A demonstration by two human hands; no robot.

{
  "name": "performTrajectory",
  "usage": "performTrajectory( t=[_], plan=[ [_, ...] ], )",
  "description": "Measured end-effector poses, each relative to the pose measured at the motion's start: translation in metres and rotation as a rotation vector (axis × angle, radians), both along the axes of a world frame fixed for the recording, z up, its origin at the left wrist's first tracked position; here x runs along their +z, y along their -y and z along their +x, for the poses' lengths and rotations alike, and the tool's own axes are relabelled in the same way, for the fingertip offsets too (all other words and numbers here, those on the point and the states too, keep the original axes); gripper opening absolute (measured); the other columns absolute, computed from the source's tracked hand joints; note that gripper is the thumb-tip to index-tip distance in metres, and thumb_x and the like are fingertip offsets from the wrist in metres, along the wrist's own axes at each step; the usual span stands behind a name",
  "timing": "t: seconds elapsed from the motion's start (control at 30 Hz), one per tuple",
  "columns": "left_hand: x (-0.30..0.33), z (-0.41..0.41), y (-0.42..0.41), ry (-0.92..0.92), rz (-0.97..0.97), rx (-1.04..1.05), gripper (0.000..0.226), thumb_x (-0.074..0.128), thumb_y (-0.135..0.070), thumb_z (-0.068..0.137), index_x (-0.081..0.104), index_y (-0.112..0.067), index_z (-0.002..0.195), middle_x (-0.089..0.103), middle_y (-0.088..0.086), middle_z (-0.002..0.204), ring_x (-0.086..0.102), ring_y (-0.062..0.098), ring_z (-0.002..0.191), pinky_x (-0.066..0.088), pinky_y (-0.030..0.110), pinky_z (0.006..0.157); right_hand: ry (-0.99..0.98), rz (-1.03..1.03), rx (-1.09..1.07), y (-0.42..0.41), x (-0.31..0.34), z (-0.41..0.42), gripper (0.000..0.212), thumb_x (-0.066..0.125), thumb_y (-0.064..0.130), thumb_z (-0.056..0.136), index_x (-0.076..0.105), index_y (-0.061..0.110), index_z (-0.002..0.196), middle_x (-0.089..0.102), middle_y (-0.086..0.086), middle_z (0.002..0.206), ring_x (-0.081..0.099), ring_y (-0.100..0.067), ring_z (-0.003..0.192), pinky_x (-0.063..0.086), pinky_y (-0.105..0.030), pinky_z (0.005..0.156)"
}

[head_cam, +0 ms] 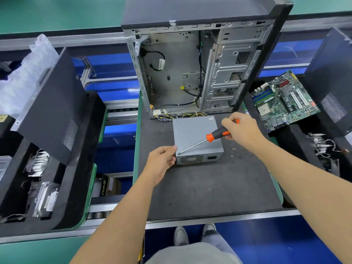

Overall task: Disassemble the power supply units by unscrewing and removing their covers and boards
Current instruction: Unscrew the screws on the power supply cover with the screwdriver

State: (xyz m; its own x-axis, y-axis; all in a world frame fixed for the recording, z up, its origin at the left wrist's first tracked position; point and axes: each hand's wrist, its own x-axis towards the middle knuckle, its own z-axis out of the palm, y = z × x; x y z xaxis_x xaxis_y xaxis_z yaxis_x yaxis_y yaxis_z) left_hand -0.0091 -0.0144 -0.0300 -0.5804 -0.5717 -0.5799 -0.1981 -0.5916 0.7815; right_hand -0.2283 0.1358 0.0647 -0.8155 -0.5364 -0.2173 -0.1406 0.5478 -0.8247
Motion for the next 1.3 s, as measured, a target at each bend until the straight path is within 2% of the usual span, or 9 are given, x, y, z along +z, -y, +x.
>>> performTrajectory(
  t=[0.13, 0.33, 0.47, 0.8, 0.9, 1.0, 1.13, 1.2, 1.3],
  plan=[
    [0.001, 0.007, 0.000, -0.054, 0.034, -0.017, 0.021, 0.075, -0.008, 0.089, 0.069, -0.002, 0.108, 0.071, 0.004, 0.083, 0.063, 0.010, 0.067, 0.054, 0.021, 0.068, -0.060, 0.042, 0.031, 0.000, 0.009, 0.001, 0.021, 0.062, 0.033, 0.081, 0.063, 0.012, 0.077, 0.069, -0.012, 0.081, 0.073, -0.022, 0.066, 0.062, -0.046, 0.069],
    [0.005, 0.007, -0.003, -0.044, 0.010, -0.003, 0.019, 0.074, -0.001, 0.087, 0.069, -0.003, 0.105, 0.073, 0.003, 0.080, 0.065, 0.009, 0.068, 0.056, 0.021, 0.070, -0.164, 0.084, 0.125, 0.003, 0.023, 0.004, 0.017, 0.061, 0.035, 0.082, 0.061, 0.022, 0.071, 0.066, -0.015, 0.081, 0.069, -0.029, 0.079, 0.055, -0.035, 0.060],
    [0.007, 0.005, -0.003, -0.034, 0.021, 0.004, 0.018, 0.073, 0.001, 0.087, 0.068, -0.003, 0.105, 0.072, 0.003, 0.080, 0.064, 0.008, 0.065, 0.056, 0.020, 0.069, -0.267, 0.110, 0.209, 0.008, 0.035, 0.006, 0.015, 0.060, 0.039, 0.076, 0.062, 0.025, 0.073, 0.056, 0.002, 0.066, 0.047, -0.014, 0.056, 0.038, -0.022, 0.044],
    [0.006, 0.003, -0.003, -0.018, 0.046, 0.011, 0.020, 0.074, 0.000, 0.086, 0.067, -0.002, 0.105, 0.069, 0.003, 0.075, 0.063, 0.008, 0.061, 0.055, 0.019, 0.064, -0.447, 0.153, 0.432, 0.025, 0.067, 0.017, 0.018, 0.059, 0.044, 0.075, 0.054, 0.027, 0.079, 0.058, 0.004, 0.070, 0.049, -0.016, 0.065, 0.036, -0.028, 0.054],
    [0.005, 0.003, -0.005, -0.025, 0.051, 0.023, 0.016, 0.074, -0.002, 0.087, 0.068, -0.002, 0.102, 0.067, 0.000, 0.068, 0.060, 0.009, 0.060, 0.054, 0.019, 0.064, -0.639, 0.180, 0.591, 0.036, 0.083, 0.029, 0.031, 0.063, 0.056, 0.078, 0.048, 0.029, 0.082, 0.054, 0.010, 0.064, 0.052, -0.013, 0.065, 0.034, -0.029, 0.055],
    [0.004, 0.005, -0.006, -0.034, 0.060, 0.028, 0.013, 0.074, -0.001, 0.087, 0.069, -0.002, 0.098, 0.068, 0.004, 0.075, 0.060, 0.011, 0.063, 0.054, 0.020, 0.064, -0.707, 0.271, 0.744, 0.057, 0.104, 0.048, 0.049, 0.063, 0.077, 0.066, 0.043, 0.034, 0.080, 0.053, 0.004, 0.074, 0.053, -0.019, 0.071, 0.035, -0.030, 0.053],
    [0.005, 0.007, -0.008, -0.056, 0.114, 0.064, 0.006, 0.071, -0.005, 0.090, 0.069, -0.002, 0.094, 0.069, 0.010, 0.080, 0.062, 0.015, 0.064, 0.057, 0.024, 0.067, -0.675, 0.367, 0.889, 0.077, 0.123, 0.071, 0.054, 0.073, 0.072, 0.064, 0.041, 0.032, 0.079, 0.048, 0.002, 0.079, 0.054, -0.026, 0.077, 0.035, -0.031, 0.053],
    [0.006, 0.005, -0.008, -0.048, 0.104, 0.056, 0.011, 0.073, -0.011, 0.091, 0.067, -0.002, 0.094, 0.069, 0.008, 0.080, 0.062, 0.015, 0.065, 0.056, 0.025, 0.068, -0.710, 0.411, 0.921, 0.082, 0.125, 0.083, 0.056, 0.063, 0.076, 0.073, 0.046, 0.024, 0.089, 0.044, 0.001, 0.078, 0.048, -0.023, 0.070, 0.029, -0.030, 0.050],
    [0.010, -0.001, -0.008, 0.002, 0.067, 0.051, 0.013, 0.074, -0.011, 0.090, 0.065, -0.003, 0.092, 0.068, 0.008, 0.078, 0.061, 0.014, 0.062, 0.055, 0.024, 0.065, -0.892, 0.554, 0.874, 0.089, 0.132, 0.097, 0.076, 0.015, 0.080, 0.084, 0.049, 0.013, 0.084, 0.040, -0.003, 0.073, 0.035, -0.020, 0.059, 0.024, -0.032, 0.050]
  ],
)
